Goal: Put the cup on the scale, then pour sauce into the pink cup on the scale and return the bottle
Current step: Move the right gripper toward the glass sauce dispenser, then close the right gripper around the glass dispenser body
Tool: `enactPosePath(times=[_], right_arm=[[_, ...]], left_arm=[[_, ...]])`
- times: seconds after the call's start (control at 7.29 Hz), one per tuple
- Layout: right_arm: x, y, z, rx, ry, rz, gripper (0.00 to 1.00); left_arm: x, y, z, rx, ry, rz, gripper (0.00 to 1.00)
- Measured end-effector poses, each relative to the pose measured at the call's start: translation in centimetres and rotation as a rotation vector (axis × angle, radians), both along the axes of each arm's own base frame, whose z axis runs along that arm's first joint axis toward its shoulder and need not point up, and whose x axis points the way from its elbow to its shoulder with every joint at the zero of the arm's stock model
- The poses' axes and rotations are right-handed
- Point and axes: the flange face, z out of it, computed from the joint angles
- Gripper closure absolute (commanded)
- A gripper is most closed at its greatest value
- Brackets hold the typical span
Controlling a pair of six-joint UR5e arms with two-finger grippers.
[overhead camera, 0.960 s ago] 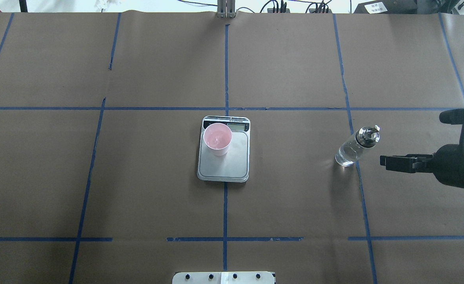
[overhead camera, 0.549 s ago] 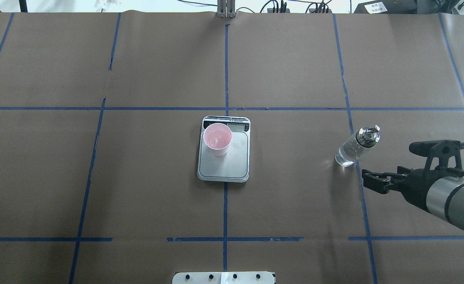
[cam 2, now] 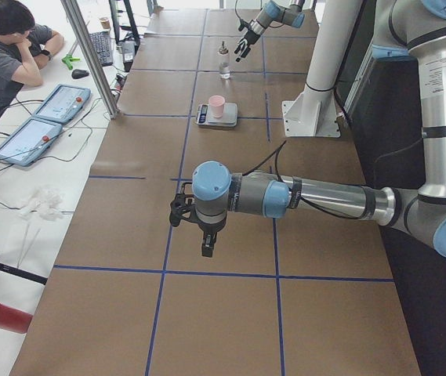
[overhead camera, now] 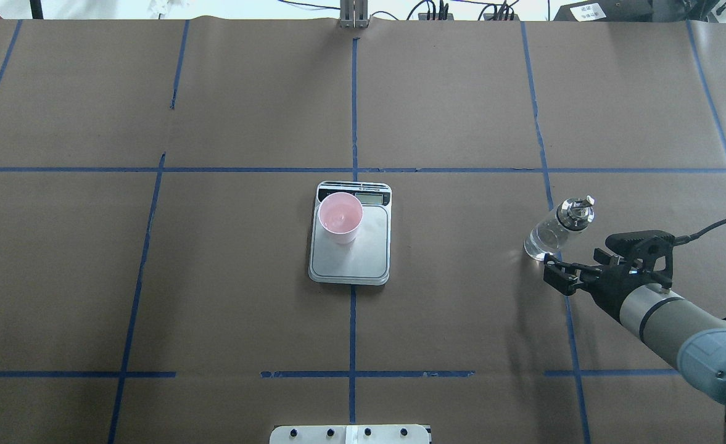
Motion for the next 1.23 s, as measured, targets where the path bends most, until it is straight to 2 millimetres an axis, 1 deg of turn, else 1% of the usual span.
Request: enactPosePath(times=[0.27, 0.41, 0.69, 1.23], right_arm=[[-2.3, -1.1, 1.3, 0.024, 0.021, 0.039, 0.0], [-3.0, -1.4, 2.1, 0.033, 0.036, 0.055, 0.0], [-3.2, -1.8, 2.5, 0.049, 0.047, 0.081, 0.0], [-3.1, -2.0, 2.3, 0.071, 0.053, 0.114, 0.0]], left_arm=[[0.0, 0.0, -0.4, 0.007, 0.0, 0.0, 0.0], [0.0, 0.0, -0.4, 0.008, 0.0, 0.0, 0.0], [0.0, 0.0, -0.4, 0.009, 0.0, 0.0, 0.0], [0.1, 0.0, -0.5, 0.011, 0.0, 0.001, 0.0]])
